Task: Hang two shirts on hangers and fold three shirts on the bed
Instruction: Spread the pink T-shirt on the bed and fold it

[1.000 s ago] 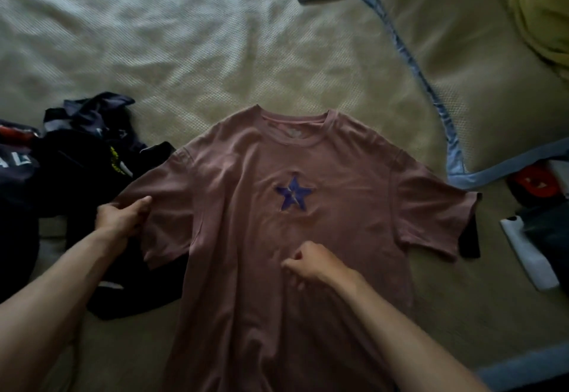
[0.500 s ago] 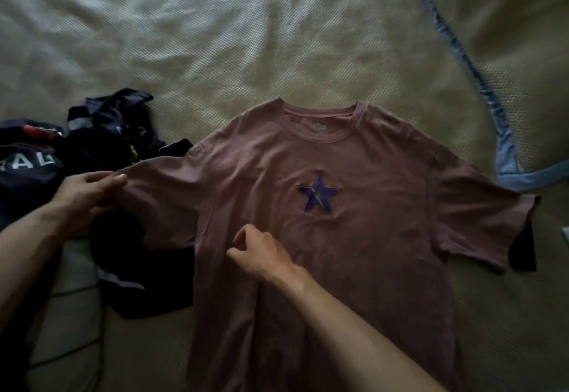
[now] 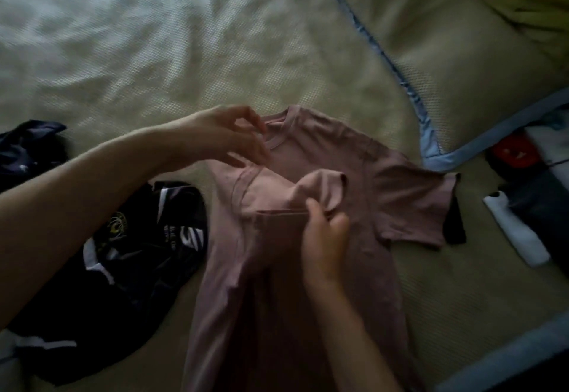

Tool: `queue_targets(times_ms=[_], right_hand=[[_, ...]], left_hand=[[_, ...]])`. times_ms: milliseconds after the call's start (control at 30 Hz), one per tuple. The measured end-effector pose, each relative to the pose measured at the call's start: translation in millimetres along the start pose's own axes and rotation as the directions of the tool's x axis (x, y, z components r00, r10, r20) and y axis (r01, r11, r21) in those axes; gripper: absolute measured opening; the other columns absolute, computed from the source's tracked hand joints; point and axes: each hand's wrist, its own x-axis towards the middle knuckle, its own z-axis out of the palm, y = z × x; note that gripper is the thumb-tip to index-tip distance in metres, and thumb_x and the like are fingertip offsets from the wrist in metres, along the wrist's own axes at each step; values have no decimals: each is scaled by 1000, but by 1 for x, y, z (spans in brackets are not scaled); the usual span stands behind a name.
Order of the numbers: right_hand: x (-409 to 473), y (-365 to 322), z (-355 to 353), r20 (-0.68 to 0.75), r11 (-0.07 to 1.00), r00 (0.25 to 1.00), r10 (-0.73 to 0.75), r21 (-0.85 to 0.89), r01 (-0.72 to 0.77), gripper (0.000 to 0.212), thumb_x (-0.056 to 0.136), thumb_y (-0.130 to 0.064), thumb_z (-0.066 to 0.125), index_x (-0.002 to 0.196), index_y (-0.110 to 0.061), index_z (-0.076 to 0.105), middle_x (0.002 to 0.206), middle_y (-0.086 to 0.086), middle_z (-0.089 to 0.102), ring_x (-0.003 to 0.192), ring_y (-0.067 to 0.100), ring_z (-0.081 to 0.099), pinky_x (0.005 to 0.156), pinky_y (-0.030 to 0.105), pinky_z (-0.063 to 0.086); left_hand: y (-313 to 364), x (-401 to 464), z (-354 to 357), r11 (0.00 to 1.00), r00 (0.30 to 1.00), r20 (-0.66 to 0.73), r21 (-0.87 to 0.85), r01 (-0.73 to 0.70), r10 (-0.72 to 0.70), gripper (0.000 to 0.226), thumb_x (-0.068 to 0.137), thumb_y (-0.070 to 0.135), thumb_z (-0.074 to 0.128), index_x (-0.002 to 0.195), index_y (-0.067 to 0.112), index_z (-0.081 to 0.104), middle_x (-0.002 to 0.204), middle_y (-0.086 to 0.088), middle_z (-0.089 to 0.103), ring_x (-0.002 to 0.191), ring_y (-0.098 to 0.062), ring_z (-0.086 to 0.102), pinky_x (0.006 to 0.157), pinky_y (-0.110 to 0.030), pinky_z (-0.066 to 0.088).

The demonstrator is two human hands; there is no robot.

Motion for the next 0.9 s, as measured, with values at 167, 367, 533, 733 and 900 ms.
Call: queue_targets(times_ms=[167, 367, 533, 733, 900], right_hand=[[84, 33, -87, -112, 965, 959, 260, 2, -262, 13, 85, -10, 57, 73, -13, 55, 82, 12, 60, 76, 25, 56, 71, 40, 47], [123, 106, -93, -13, 931, 949, 314, -193, -311, 54, 60, -43, 66, 105, -14, 66, 103, 8, 74, 96, 31, 72, 82, 53, 60], [121, 87, -106, 169, 910, 959, 227, -388, -147, 42, 57, -2, 52, 96, -12, 62, 95, 7, 71, 98, 32, 68, 85, 47, 60], [115, 88, -128, 324, 880, 943, -72, -424, 213, 31, 73, 5, 74, 87, -21, 68, 84, -9, 73, 78, -1, 66, 72, 20, 51], [121, 98, -115, 141, 975, 969, 203, -118, -187, 32, 81, -28, 80, 105, -9, 73, 96, 1, 78, 93, 17, 74, 81, 31, 57]], left_hand=[[-38, 89, 23, 521, 989, 96, 841, -142, 114, 73, 81, 45, 71, 147, 25, 47, 154, 0, 47, 142, -29, 45, 112, -44, 39], [-53, 132, 35, 159, 997, 20, 987, -7, -76, 61, 82, 47, 69, 136, 35, 46, 141, 3, 55, 138, -27, 47, 115, -59, 31], [-37, 142, 22, -29, 982, 134, 990, -139, -134, 44, 84, 64, 64, 122, 41, 62, 124, 14, 68, 123, -18, 59, 108, -40, 39], [-25, 129, 11, 241, 977, 187, 958, -158, -99, 20, 90, 49, 71, 86, 46, 52, 92, 11, 66, 86, -16, 59, 89, -41, 53], [-42, 115, 22, 281, 991, 126, 953, -110, -40, 39, 91, 47, 69, 124, 27, 67, 117, 3, 71, 112, -22, 66, 98, -42, 50]])
